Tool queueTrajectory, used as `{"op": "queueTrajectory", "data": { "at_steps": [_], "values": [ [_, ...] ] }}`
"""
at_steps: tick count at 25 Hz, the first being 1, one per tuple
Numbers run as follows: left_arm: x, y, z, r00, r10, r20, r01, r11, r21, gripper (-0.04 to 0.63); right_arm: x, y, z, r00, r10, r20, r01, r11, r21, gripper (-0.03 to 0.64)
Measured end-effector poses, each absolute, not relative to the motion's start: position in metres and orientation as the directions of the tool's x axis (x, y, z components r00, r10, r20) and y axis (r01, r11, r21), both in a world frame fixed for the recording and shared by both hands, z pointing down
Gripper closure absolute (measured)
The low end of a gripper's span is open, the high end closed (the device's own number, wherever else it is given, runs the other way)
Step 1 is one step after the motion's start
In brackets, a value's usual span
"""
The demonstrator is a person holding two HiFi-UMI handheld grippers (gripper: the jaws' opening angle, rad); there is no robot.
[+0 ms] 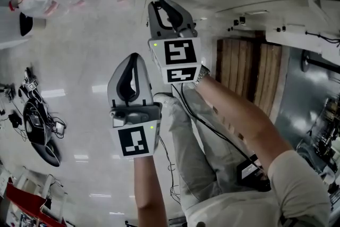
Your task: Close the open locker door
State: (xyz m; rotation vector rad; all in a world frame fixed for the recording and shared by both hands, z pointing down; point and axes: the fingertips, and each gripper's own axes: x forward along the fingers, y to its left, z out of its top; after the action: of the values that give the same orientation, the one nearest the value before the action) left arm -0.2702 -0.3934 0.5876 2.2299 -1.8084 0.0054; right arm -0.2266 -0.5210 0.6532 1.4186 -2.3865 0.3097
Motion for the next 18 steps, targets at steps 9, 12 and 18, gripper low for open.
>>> {"op": "queueTrajectory", "data": {
  "at_steps": [9, 12, 18],
  "values": [
    [-0.27, -0.361, 0.574, 0.149, -0.972, 0.18, -0.974, -0.113, 0.195, 0.588, -0.233, -0.453, 0.616, -0.68, -0.663, 0.314, -0.71, 0.702, -0.054, 0.59],
    [-0.269, -0.344, 0.567, 0.122, -0.976, 0.18, -0.978, -0.087, 0.19, 0.588, -0.231, -0.426, 0.595, -0.761, -0.592, 0.265, -0.628, 0.775, -0.071, 0.591],
    [-0.272, -0.302, 0.554, 0.068, -0.978, 0.195, -0.981, -0.03, 0.193, 0.588, -0.205, -0.364, 0.552, -0.887, -0.395, 0.239, -0.436, 0.887, -0.152, 0.591]
  ]
}}
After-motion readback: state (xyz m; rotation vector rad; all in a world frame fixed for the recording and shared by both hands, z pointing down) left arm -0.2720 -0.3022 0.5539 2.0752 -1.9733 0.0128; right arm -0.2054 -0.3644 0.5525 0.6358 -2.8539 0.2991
